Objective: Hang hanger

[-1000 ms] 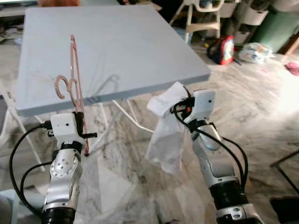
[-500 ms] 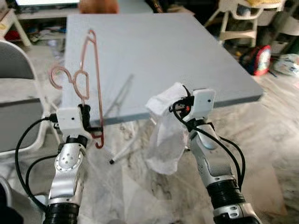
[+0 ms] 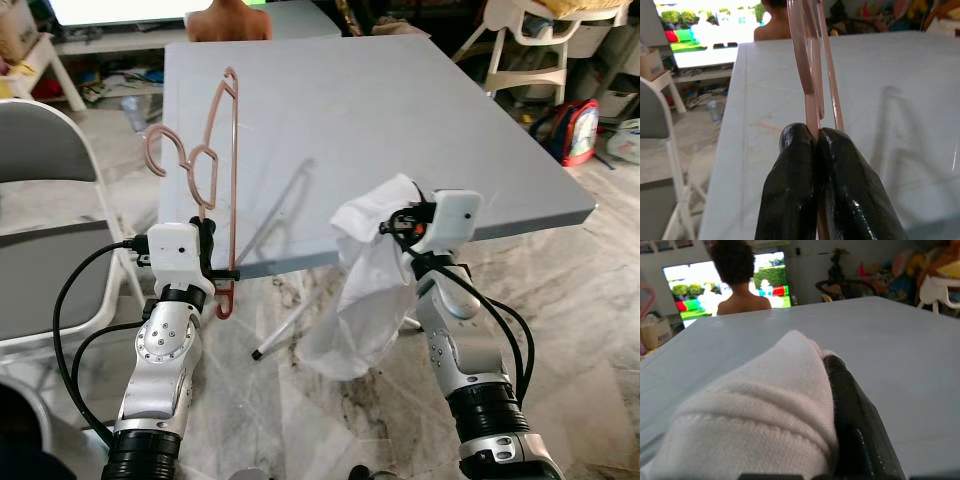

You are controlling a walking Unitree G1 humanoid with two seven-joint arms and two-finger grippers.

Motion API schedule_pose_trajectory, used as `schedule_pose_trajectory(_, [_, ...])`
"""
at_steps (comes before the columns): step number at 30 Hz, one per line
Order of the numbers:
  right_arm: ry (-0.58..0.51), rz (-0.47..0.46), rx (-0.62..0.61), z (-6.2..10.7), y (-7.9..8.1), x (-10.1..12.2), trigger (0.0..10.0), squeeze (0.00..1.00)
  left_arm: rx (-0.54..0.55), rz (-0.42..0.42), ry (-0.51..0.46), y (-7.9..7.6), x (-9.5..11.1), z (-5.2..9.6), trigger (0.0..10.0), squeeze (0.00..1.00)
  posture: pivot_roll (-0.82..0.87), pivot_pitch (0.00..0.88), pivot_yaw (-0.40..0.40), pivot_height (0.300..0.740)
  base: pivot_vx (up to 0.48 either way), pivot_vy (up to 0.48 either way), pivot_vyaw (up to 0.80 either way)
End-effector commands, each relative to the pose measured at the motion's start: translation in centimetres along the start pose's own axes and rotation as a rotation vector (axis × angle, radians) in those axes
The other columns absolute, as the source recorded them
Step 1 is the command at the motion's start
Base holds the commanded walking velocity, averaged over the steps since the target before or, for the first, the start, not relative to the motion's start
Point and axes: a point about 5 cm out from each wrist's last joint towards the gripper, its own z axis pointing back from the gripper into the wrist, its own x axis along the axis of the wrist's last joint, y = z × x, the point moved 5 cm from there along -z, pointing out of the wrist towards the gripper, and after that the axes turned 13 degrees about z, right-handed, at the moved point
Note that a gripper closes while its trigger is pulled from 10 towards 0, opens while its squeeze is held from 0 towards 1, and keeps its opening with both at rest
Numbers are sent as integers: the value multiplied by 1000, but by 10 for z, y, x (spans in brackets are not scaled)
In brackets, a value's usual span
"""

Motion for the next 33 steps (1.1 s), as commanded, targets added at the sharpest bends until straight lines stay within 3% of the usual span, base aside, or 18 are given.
schedule_pose_trajectory(1, [-11, -23, -44, -1, -6, 2, 10000, 0, 26, -24, 92, 13, -20, 4, 10000, 0, 248, 141, 26, 740, 0, 0, 0])
schedule_pose_trajectory(7, [47, -77, -135, 6, -20, -16, 10000, 0, -1, -66, 127, 17, -22, -2, 10000, 0, 240, 138, 79, 740, 0, 0, 0])
schedule_pose_trajectory(11, [81, -53, -166, 14, -28, -27, 10000, 0, -61, -66, 144, 10, -23, -5, 10000, 0, 210, 142, 128, 740, 0, 0, 0])
schedule_pose_trajectory(21, [138, -40, -199, 29, -41, -43, 10000, 0, -114, -45, 184, -6, -38, -6, 10000, 0, 165, 139, 106, 740, 0, 0, 0])
schedule_pose_trajectory(27, [172, 65, -115, 33, -44, -46, 10000, 0, -140, -48, 209, -14, -50, -5, 10000, 0, 130, 111, 51, 740, 0, 0, 0])
schedule_pose_trajectory(33, [188, 168, -81, 49, -57, -44, 10000, 0, -73, -50, 242, 6, -62, 5, 10000, 0, 93, 85, 50, 740, 0, 0, 0])
